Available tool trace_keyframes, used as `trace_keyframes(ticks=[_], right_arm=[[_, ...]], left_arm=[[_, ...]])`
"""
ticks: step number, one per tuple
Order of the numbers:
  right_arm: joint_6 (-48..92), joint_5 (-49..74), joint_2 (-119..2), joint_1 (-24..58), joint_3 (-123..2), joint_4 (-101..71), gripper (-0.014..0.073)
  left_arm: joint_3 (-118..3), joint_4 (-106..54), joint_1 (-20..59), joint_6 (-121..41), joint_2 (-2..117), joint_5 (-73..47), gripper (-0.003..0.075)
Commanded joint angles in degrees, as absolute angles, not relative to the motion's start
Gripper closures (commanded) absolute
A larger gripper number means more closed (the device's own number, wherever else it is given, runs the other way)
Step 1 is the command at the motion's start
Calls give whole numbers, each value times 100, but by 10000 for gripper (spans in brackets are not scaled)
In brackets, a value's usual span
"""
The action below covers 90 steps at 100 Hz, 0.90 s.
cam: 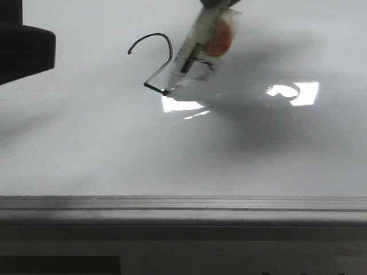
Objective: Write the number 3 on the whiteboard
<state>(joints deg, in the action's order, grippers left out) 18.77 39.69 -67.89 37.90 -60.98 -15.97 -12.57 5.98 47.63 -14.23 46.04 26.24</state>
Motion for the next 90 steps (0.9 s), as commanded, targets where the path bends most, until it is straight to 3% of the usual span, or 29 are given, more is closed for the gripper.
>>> trace_keyframes(ticks=[1,30,54,90], right_arm=[[1766,3976,-6647,3752,-6195,-1492,657],[1766,2910,-7318,4308,-6061,-1640,657],[1766,2974,-6966,4372,-6125,-1986,658],[1766,2732,-6885,5208,-6125,-1996,658]], left_arm=[[-1396,509,4750,-1431,4563,3066,300],[-1396,509,4750,-1431,4563,3066,300],[-1396,673,4852,-1208,4574,3106,300],[-1396,784,5124,-1195,4929,3082,301]])
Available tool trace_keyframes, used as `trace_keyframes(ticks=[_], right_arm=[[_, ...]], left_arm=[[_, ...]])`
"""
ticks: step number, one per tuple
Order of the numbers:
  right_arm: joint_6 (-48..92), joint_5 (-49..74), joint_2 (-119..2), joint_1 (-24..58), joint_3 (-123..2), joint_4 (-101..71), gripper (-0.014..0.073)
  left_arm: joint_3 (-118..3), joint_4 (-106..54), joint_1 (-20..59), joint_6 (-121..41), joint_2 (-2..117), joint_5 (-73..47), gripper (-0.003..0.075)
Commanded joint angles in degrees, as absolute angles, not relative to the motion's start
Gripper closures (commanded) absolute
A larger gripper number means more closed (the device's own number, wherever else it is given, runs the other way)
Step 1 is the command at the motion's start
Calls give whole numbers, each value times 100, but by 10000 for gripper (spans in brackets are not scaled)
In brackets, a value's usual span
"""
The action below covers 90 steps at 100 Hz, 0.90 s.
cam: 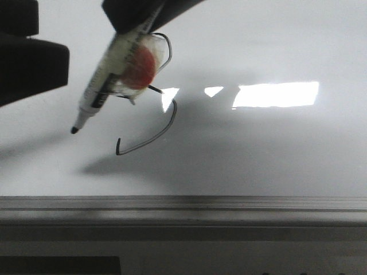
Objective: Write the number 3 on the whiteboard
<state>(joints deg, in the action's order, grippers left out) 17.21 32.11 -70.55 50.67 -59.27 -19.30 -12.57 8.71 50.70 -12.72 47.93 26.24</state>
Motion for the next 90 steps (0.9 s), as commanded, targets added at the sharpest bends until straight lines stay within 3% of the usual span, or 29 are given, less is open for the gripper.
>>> trace_keyframes(ticks=[1,21,26,31,43,67,74,90], right_arm=[[1766,2719,-6885,5219,-6125,-1996,658],[1766,2769,-6885,5314,-6125,-2085,658],[1766,2831,-6885,5314,-6125,-2085,658],[1766,2886,-6885,5314,-6125,-2085,658],[1766,2906,-6885,5314,-6125,-2118,658],[1766,2922,-6885,5314,-6125,-2127,648],[1766,2922,-6885,5314,-6125,-2127,561],[1778,2833,-6826,5171,-6140,-2105,111]], left_arm=[[-1396,784,5124,-1195,4966,3082,301],[-1396,784,5124,-1195,5393,3140,304],[-1396,784,5124,-1195,5439,3227,338],[-1396,795,5124,-1195,5439,3291,419],[-1396,1046,5124,-1195,5439,3347,743],[-1396,1196,5124,-1118,5439,3347,741],[-1396,1154,5124,-1106,5439,3347,741],[-1396,613,5124,-334,5439,3207,741]])
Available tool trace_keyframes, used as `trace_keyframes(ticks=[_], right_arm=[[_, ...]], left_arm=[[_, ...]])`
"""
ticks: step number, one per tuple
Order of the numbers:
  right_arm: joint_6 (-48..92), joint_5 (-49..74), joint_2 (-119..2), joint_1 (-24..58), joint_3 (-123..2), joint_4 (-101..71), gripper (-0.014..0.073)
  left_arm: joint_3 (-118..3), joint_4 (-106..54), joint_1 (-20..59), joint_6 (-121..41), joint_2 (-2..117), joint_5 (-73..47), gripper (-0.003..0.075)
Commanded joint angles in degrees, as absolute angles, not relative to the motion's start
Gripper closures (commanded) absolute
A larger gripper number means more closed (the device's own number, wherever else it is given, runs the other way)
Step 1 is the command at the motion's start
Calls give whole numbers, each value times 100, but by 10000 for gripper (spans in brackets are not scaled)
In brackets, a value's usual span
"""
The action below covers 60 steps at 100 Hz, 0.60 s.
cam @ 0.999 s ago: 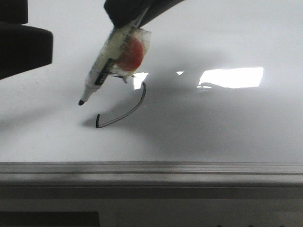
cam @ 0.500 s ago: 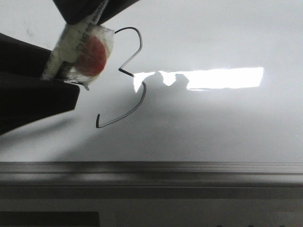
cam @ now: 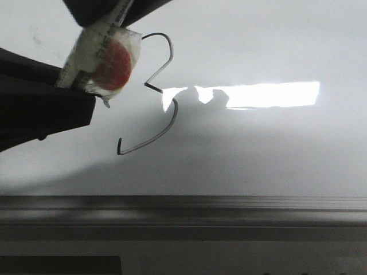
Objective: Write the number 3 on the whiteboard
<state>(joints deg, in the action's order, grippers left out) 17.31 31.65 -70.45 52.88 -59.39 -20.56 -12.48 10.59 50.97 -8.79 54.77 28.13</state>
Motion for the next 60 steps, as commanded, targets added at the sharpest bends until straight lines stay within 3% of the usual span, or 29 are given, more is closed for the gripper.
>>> trace_keyframes(ticks=[1,9,35,60], right_arm=[[1778,2833,-6801,5140,-6140,-2092,82],[1778,2858,-6669,4943,-6168,-2034,4],[1778,2793,-6072,4399,-6168,-2034,74],[1778,2782,-5973,4376,-6168,-2034,74]], left_arm=[[-1396,572,5124,-216,5439,3161,741],[-1396,0,5124,333,5439,2805,741],[-1396,-2588,5124,469,5439,2307,741],[-1396,-2839,5124,469,5439,2307,741]])
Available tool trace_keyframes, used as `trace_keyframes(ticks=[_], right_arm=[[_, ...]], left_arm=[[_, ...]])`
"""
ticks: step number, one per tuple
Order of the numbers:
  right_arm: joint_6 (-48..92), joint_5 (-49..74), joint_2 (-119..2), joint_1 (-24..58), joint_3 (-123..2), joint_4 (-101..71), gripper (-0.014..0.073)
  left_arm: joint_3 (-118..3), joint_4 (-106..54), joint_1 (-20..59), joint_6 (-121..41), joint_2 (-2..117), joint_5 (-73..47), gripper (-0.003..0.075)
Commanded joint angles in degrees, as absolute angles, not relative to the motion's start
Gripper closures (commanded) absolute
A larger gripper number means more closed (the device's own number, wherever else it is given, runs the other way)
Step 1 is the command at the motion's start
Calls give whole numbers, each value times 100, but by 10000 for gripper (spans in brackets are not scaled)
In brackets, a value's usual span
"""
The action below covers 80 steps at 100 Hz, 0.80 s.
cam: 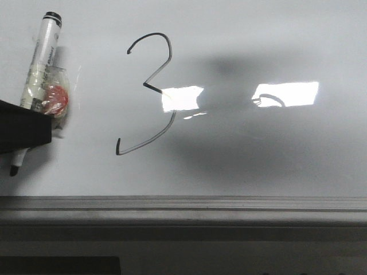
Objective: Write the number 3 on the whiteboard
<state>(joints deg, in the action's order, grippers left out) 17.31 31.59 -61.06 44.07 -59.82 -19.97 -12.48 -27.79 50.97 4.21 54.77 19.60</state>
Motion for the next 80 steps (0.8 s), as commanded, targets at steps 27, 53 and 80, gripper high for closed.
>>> trace_keyframes(ticks=[27,53,80], right_arm=[[1778,2831,-5973,4376,-6168,-2034,74],[1778,2852,-5973,4376,-6168,-2034,74],[1778,2929,-5831,4376,-6122,-1972,411]], left_arm=[[-1396,-2839,5124,478,5439,2345,670],[-1396,-2952,5124,478,5439,2616,322],[-1396,-2952,5124,373,4951,2593,387]])
